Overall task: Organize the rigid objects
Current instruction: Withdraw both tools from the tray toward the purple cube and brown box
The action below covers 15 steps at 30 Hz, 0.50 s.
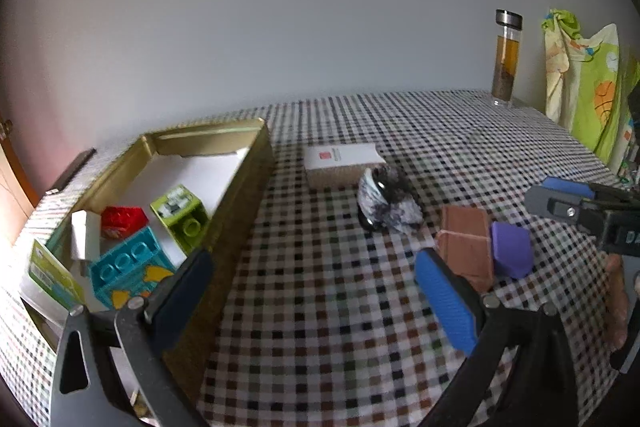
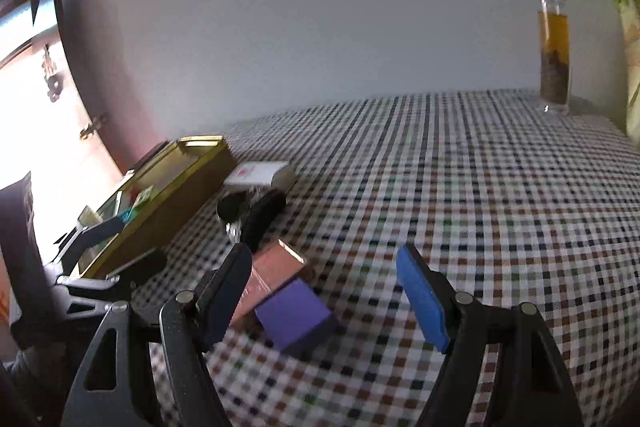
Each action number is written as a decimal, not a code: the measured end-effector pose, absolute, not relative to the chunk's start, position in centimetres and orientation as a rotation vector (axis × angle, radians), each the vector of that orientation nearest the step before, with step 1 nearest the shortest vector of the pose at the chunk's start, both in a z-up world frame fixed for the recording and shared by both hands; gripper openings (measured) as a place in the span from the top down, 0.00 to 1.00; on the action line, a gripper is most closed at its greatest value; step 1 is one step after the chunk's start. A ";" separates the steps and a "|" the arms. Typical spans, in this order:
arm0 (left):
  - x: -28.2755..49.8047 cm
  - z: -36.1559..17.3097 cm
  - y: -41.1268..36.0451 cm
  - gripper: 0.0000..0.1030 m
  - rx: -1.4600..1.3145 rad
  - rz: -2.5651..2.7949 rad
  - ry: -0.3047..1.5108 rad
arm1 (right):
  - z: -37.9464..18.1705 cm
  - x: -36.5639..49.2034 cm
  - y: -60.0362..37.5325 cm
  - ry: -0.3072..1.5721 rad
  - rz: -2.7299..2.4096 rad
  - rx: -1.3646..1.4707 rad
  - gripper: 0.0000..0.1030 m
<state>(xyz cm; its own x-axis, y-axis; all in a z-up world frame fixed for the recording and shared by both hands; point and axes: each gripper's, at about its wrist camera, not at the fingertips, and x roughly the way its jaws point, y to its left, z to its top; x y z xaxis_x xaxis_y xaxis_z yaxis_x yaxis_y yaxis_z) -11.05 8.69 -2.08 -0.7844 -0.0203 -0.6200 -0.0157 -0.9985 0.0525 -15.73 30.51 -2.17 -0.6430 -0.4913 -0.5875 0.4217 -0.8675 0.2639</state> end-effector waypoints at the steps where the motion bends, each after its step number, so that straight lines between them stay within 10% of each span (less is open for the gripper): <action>1: -11.0 -2.1 8.8 0.01 1.044 -2.970 -0.075 | -2.3 -15.8 30.6 -0.131 -2.455 0.937 0.25; 15: -11.0 -2.6 8.5 0.01 1.106 -2.955 0.000 | -3.7 -15.5 27.8 0.063 -2.343 1.037 0.25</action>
